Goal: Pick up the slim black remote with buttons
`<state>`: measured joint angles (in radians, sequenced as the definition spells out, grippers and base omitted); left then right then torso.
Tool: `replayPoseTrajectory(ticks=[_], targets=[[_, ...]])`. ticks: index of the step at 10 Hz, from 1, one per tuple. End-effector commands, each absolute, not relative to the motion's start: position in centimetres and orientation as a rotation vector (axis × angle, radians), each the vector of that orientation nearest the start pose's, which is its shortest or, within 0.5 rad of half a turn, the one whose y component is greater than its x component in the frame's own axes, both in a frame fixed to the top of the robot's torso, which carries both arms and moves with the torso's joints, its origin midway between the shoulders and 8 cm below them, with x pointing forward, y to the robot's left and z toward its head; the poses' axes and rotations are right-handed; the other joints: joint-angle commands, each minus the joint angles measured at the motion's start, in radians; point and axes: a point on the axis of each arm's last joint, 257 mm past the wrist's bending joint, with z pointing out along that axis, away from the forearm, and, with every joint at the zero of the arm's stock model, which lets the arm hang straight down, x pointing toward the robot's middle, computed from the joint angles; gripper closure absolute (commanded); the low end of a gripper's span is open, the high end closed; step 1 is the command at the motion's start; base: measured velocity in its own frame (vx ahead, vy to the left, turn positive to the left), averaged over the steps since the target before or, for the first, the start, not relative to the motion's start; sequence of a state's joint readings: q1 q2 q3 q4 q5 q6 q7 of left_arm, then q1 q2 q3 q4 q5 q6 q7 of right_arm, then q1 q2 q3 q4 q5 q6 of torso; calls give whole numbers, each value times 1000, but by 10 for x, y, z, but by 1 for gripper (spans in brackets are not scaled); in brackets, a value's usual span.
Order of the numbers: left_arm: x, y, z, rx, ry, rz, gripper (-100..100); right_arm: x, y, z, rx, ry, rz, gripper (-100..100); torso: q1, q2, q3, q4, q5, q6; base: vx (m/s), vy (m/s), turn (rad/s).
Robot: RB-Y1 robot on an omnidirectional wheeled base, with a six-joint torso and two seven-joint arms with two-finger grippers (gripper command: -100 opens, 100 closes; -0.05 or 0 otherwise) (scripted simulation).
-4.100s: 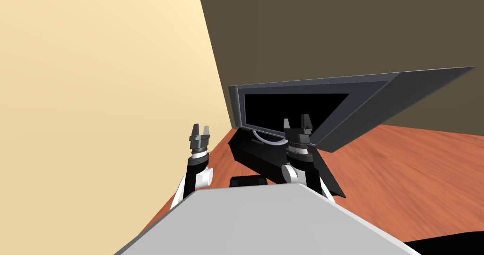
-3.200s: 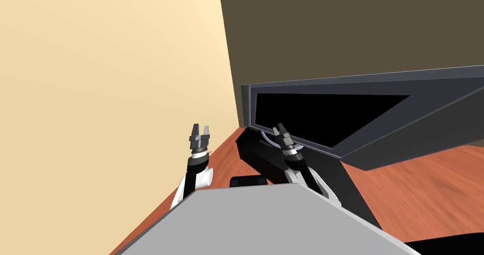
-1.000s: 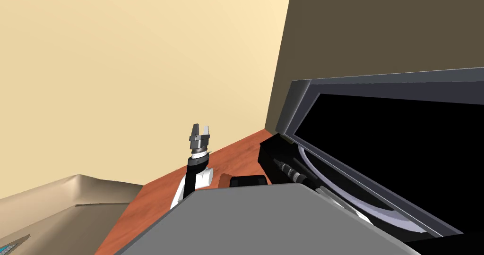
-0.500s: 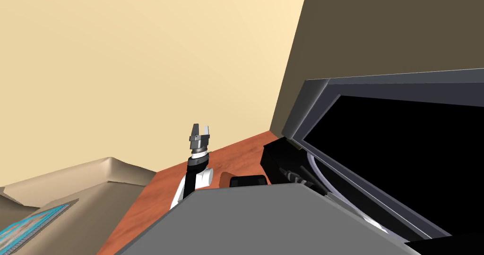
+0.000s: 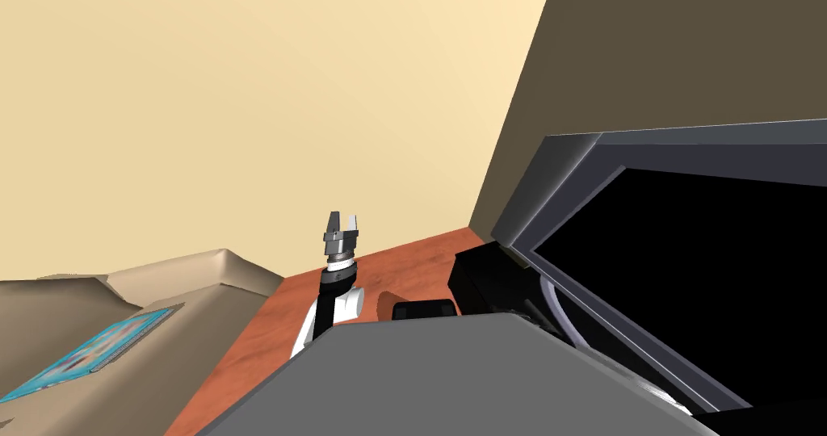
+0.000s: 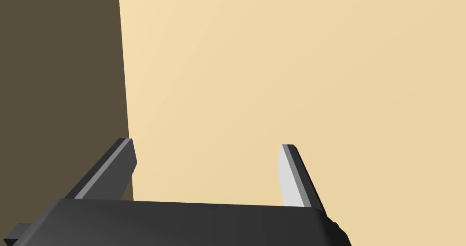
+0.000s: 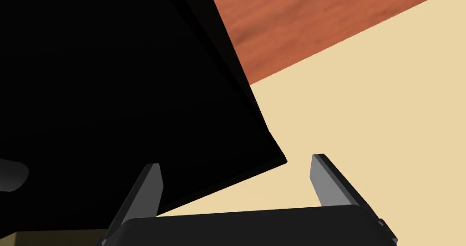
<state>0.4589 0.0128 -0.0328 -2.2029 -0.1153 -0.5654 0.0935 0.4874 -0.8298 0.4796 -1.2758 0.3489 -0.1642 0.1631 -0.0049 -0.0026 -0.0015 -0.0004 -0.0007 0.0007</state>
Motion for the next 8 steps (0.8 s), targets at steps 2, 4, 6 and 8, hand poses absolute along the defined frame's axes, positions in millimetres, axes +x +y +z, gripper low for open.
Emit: replayPoseTrajectory(ticks=[2, 4, 6, 8], targets=[[355, 248, 14, -593, 658, -1375, 0, 128, -445, -557, 173, 2631, 92, -100, 0, 0, 0, 0, 0, 1, 37, -94, 195], [355, 248, 14, -593, 658, -1375, 0, 112, -457, -562, 135, 2671, 40, -100, 1, 2, 1, 0, 0, 1, 17, -57, 103], [355, 248, 14, -593, 658, -1375, 0, 81, -480, -570, 62, 2742, -58, -100, 2, 2, 1, 0, 0, 1, 22, -73, 180], [355, 248, 14, -593, 658, -1375, 0, 67, -490, -573, 26, 2773, -100, -100, 1, 1, 1, 0, 0, 1, 25, -71, 118]])
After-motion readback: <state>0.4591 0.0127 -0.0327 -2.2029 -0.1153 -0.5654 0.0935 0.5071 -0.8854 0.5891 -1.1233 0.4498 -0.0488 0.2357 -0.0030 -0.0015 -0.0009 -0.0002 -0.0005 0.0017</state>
